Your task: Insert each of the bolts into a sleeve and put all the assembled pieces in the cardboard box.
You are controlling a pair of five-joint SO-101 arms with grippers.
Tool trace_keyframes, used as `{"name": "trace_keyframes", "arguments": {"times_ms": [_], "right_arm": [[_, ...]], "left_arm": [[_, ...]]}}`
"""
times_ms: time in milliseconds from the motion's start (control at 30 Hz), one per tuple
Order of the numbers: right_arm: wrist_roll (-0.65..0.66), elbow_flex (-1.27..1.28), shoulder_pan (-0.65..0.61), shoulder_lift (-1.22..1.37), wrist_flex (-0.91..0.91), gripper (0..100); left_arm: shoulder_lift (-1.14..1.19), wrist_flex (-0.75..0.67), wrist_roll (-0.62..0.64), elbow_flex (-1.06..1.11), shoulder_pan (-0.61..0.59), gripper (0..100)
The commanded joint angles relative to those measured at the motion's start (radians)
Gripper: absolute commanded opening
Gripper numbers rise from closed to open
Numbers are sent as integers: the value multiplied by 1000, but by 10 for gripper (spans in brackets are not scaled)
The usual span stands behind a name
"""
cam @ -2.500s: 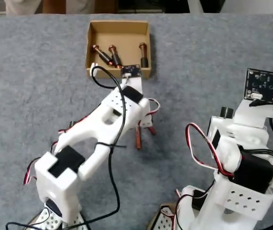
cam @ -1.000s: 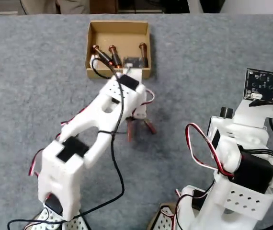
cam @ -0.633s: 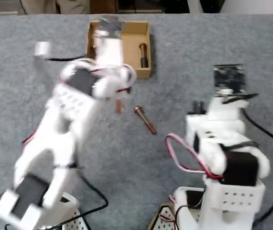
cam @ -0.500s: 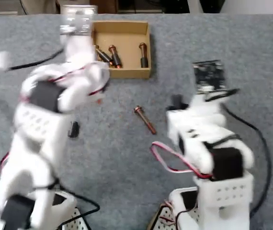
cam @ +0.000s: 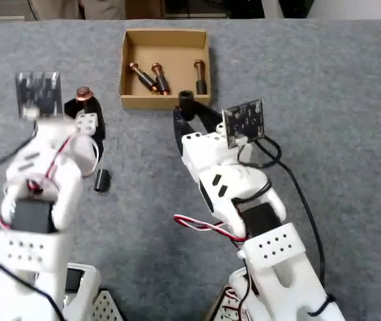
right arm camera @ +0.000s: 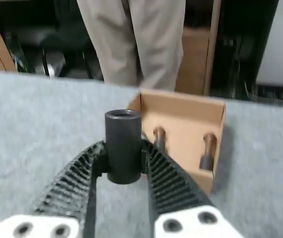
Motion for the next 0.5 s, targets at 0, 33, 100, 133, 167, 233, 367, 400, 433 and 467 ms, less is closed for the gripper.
{"name": "trace_keyframes", "arguments": {"times_ms": [0, 33, 100, 133, 167, 233, 367, 400, 433, 467], "right_arm": [[-9, 90, 19, 54, -252, 2], [-9, 128, 18, 91, -341, 2], [-9, 188, 1, 180, -523, 2], [-9, 206, -7, 229, -601, 2], [-9, 220, -18, 278, -667, 2], [-9, 231, -30, 381, -761, 2], [-9, 226, -31, 545, -916, 2], [-9, 226, -33, 572, -950, 2], [-8, 229, -41, 595, -971, 2], [-8, 232, -50, 613, -976, 2]], "left_arm": [[-131, -374, -5, 189, 23, 19], [-153, -446, -5, 235, 38, 19], [-180, -535, -5, 295, 80, 19], [-188, -551, -3, 304, 98, 19], [-191, -551, -3, 302, 115, 19], [-191, -548, 3, 285, 149, 19], [-189, -545, 138, 250, 157, 19], [-189, -545, 181, 249, 157, 19], [-189, -545, 226, 247, 164, 19], [-188, -545, 264, 242, 167, 20]]}}
